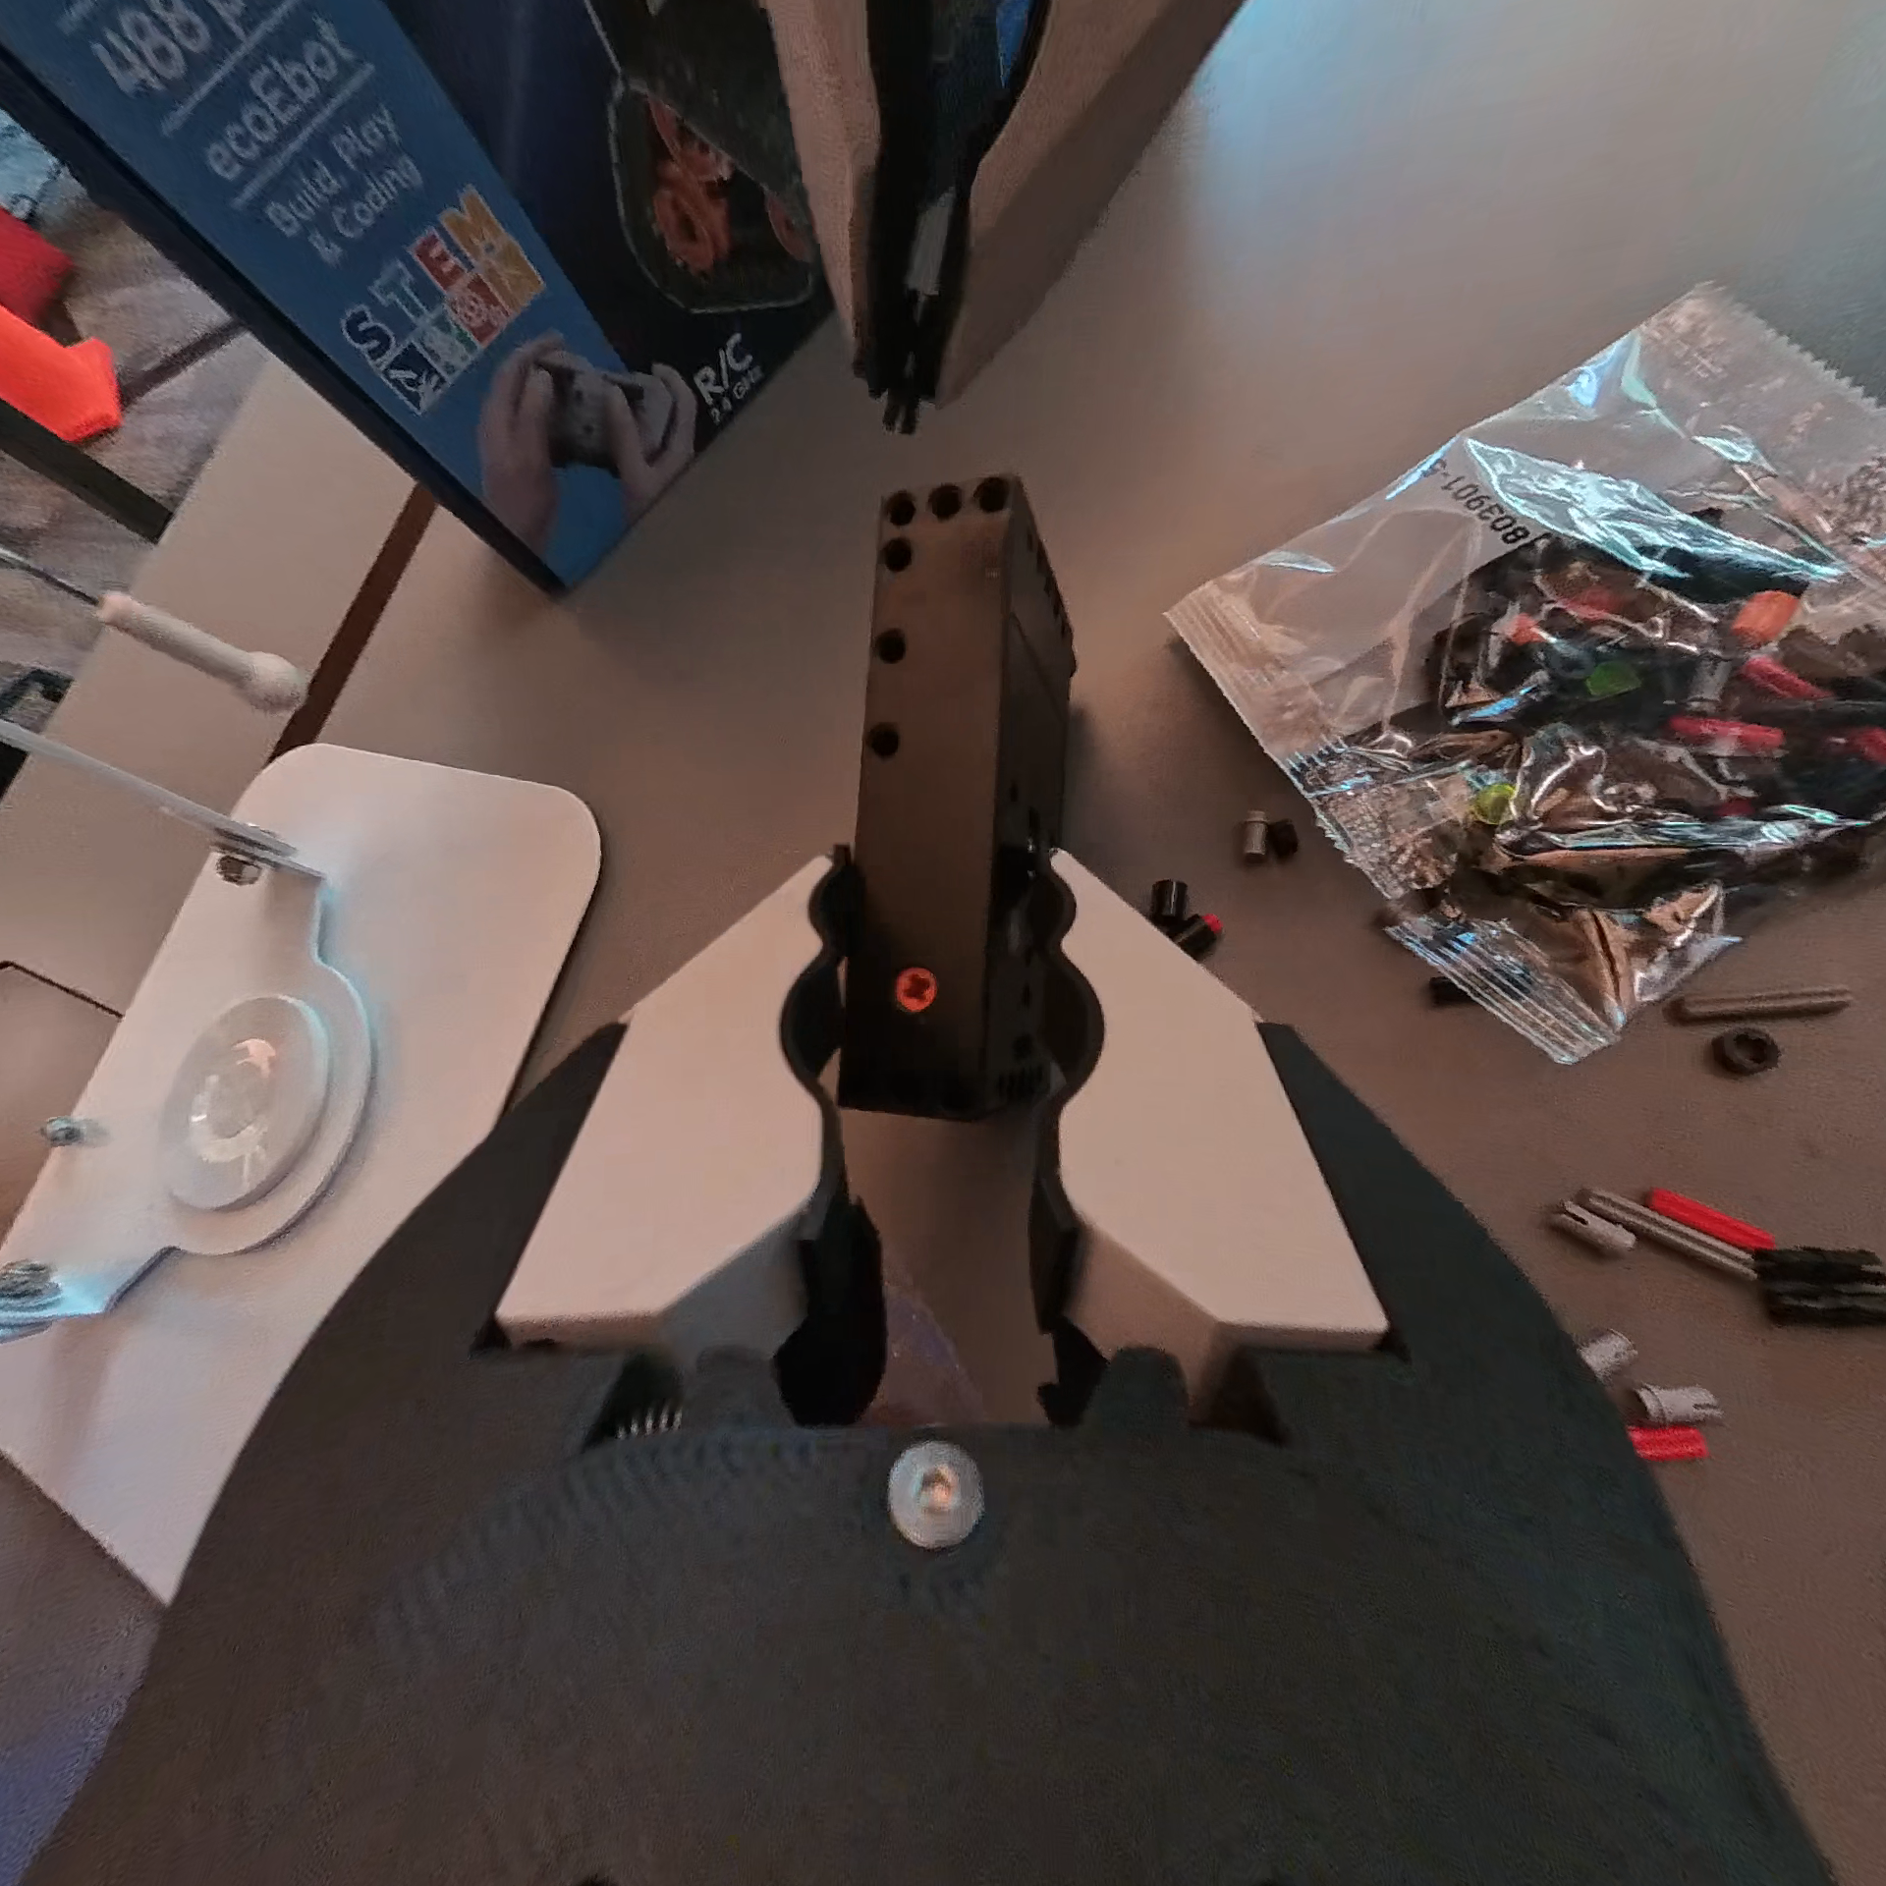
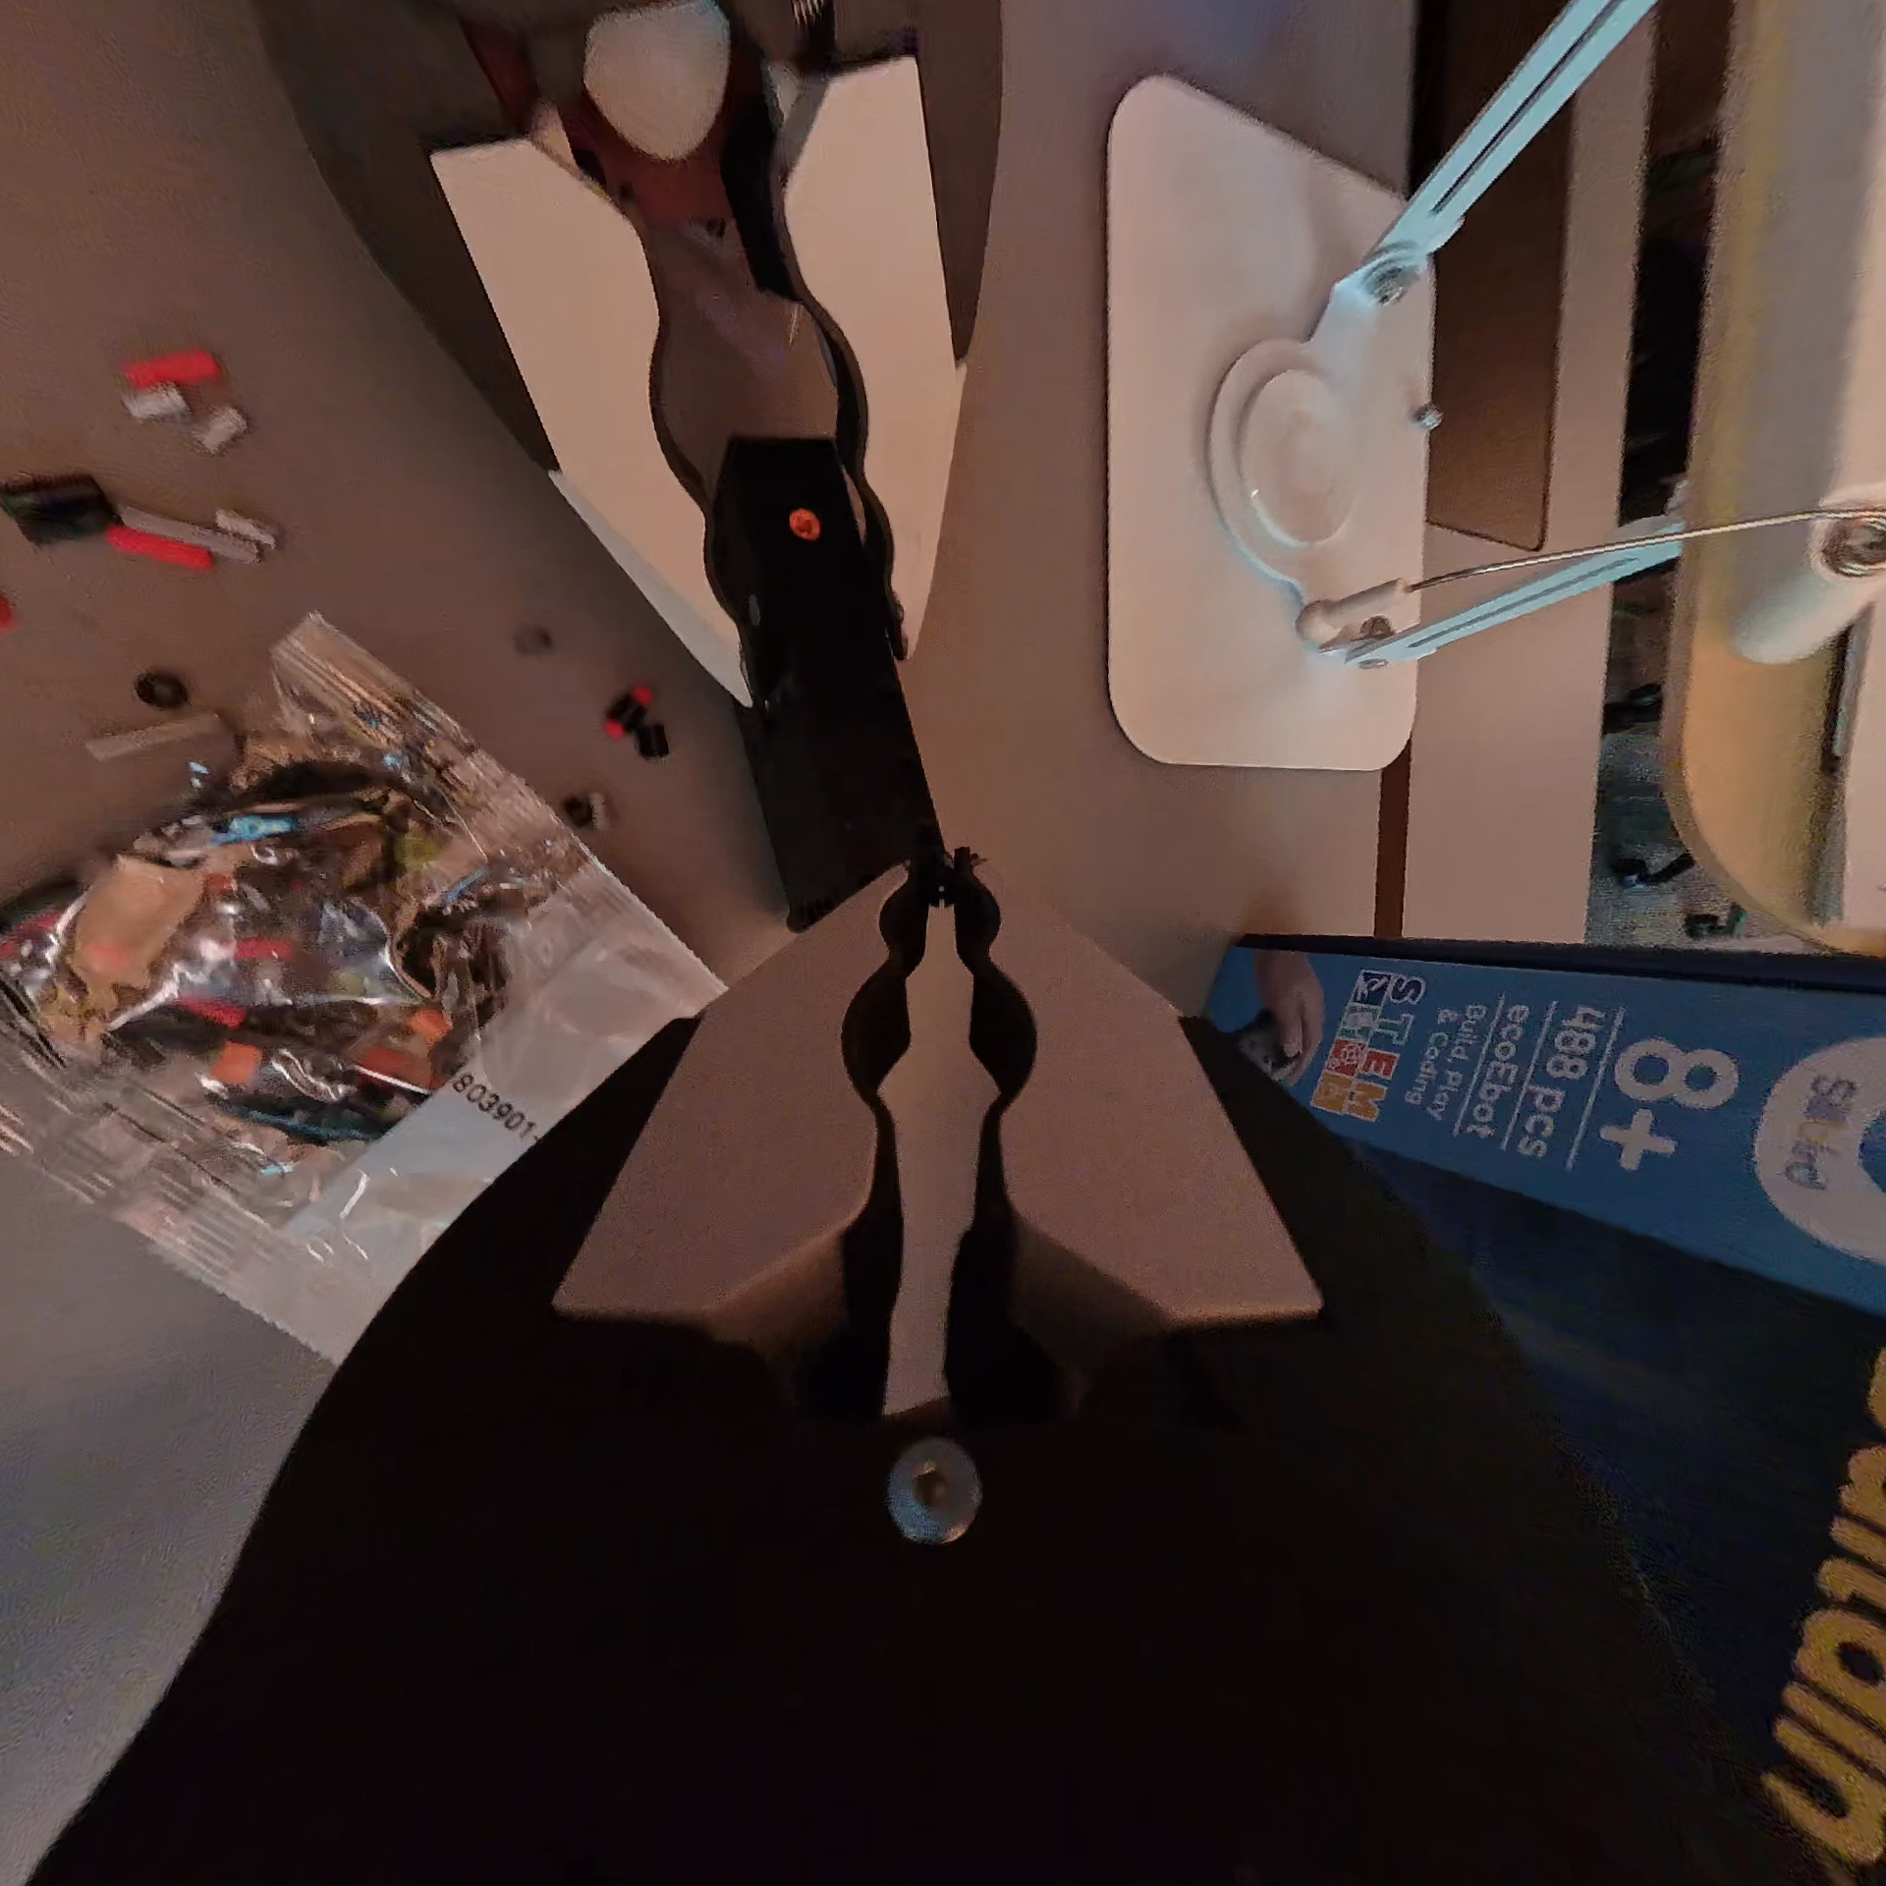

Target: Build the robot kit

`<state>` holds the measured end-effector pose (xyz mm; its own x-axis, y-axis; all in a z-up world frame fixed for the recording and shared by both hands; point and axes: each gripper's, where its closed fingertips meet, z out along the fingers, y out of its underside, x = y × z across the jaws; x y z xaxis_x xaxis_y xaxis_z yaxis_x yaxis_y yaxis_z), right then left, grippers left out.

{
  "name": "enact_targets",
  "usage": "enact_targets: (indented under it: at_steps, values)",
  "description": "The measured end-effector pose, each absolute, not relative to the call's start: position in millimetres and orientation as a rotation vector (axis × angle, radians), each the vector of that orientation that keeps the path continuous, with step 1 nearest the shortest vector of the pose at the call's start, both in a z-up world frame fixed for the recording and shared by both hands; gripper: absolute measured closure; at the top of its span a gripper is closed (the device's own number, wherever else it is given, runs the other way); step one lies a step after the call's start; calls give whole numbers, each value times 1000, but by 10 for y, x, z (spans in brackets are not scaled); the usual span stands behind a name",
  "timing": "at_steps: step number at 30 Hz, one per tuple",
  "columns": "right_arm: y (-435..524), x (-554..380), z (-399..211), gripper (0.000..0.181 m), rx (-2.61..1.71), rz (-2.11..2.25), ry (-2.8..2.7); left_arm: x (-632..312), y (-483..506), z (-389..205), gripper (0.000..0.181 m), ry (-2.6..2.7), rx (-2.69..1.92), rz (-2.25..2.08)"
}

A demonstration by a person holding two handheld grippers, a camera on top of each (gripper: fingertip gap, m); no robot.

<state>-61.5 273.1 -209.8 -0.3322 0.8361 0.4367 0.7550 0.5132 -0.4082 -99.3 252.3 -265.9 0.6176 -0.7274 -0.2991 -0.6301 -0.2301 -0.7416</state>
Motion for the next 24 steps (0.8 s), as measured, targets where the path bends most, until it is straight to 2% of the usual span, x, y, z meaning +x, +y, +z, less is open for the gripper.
enact_targets:
  at_steps: [7, 24]
  values:
    - [2785, -629, -2257, 179, -1272, 83, -2295, -950, 2528, -2635, 155, 1083, -1913, -135]
    - [2774, -607, -2302, 179, -1209, -102, -2477, -883, 2546, -2589, 156, 1073, -1891, -134]
